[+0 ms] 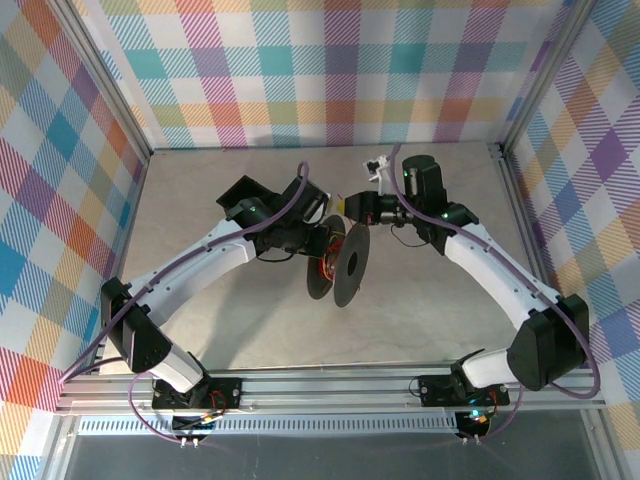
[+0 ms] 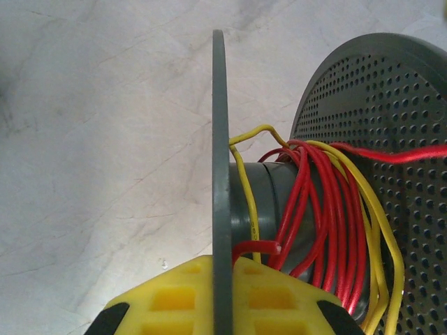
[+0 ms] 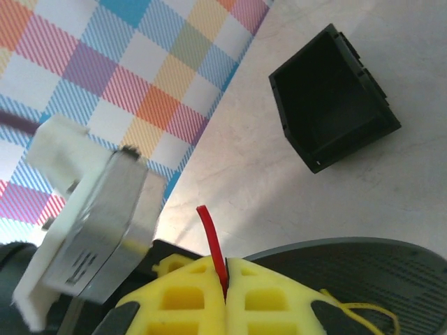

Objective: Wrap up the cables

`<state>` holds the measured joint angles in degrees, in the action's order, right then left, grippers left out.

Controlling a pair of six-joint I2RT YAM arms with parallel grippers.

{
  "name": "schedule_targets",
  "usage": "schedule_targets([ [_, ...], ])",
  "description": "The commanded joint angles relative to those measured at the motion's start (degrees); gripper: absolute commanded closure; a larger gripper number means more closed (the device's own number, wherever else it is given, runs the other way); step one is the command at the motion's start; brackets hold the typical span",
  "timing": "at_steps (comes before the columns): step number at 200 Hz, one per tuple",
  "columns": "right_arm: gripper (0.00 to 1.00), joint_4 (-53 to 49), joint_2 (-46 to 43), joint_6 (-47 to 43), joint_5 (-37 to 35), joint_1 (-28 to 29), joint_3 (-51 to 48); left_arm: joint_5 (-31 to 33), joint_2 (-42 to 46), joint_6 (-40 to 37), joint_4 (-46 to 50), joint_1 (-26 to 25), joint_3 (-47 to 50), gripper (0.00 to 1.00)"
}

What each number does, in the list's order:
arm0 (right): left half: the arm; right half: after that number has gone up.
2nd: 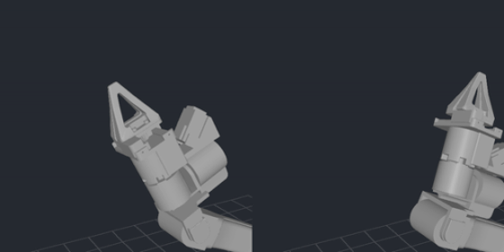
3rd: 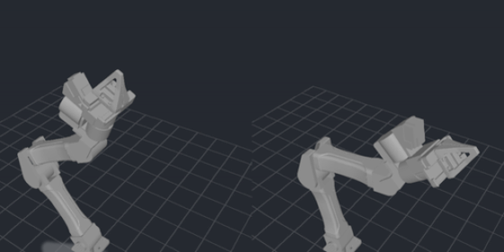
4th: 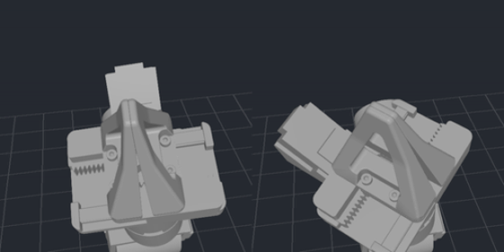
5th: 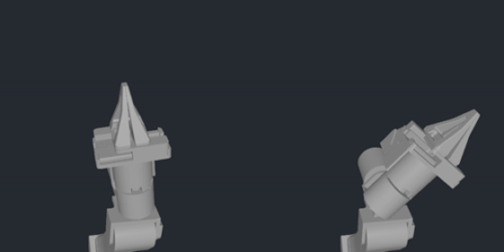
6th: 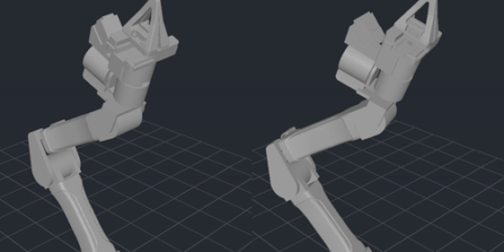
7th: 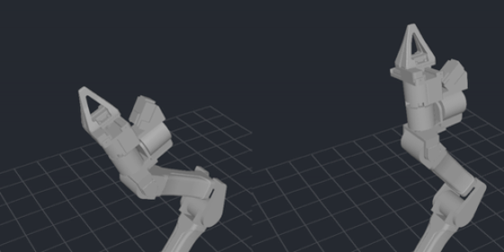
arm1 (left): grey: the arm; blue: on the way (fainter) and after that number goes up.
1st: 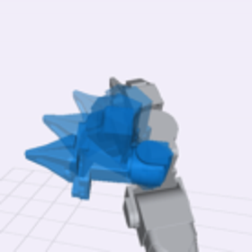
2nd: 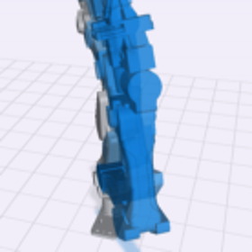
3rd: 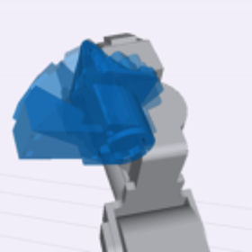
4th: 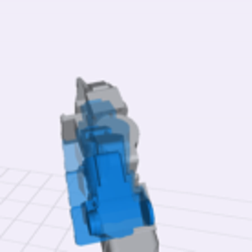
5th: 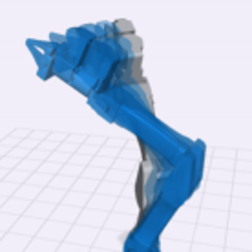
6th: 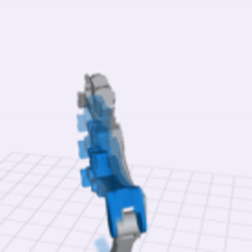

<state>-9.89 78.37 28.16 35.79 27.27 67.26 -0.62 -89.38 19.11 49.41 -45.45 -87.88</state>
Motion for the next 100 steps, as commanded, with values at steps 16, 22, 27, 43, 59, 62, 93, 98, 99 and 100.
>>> schedule_targets([
  [16,1.00,4.87,-7.96,-12.65,9.81,1.14,-5.03,-1.50,-0.01,3.10,-3.37,1.51,-0.47,1.00],
  [22,1.00,5.05,-9.10,-14.84,10.64,1.17,-5.93,-1.78,0.12,3.12,-3.30,1.59,-0.46,1.00],
  [27,1.00,4.83,-10.04,-16.79,11.11,1.26,-6.51,-1.91,0.09,3.04,-3.20,1.67,-0.45,1.00],
  [43,1.00,2.43,-12.59,-24.35,12.13,1.55,-7.57,-1.93,0.17,2.85,-2.87,1.92,-0.50,1.00],
  [59,1.00,-1.77,-14.72,-31.73,14.63,1.86,-7.81,-1.96,0.43,2.64,-2.65,2.17,-0.74,1.00],
  [62,1.00,-2.43,-15.11,-33.03,15.05,1.86,-7.91,-1.95,0.54,2.57,-2.58,2.20,-0.76,1.00],
  [93,1.00,-10.02,-17.05,-46.40,16.56,3.42,-7.64,-2.27,0.89,1.48,-1.48,2.74,-2.13,1.00],
  [98,1.00,-11.47,-17.07,-47.92,16.18,3.89,-7.23,-2.36,0.88,1.18,-1.15,2.78,-2.50,1.00],
  [99,1.00,-11.73,-17.09,-48.24,16.08,3.96,-7.15,-2.41,0.88,1.10,-1.11,2.72,-2.58,1.00],
  [100,1.00,-12.08,-17.05,-48.57,16.03,4.03,-7.06,-2.43,0.88,1.01,-1.09,2.73,-2.66,1.00],
])
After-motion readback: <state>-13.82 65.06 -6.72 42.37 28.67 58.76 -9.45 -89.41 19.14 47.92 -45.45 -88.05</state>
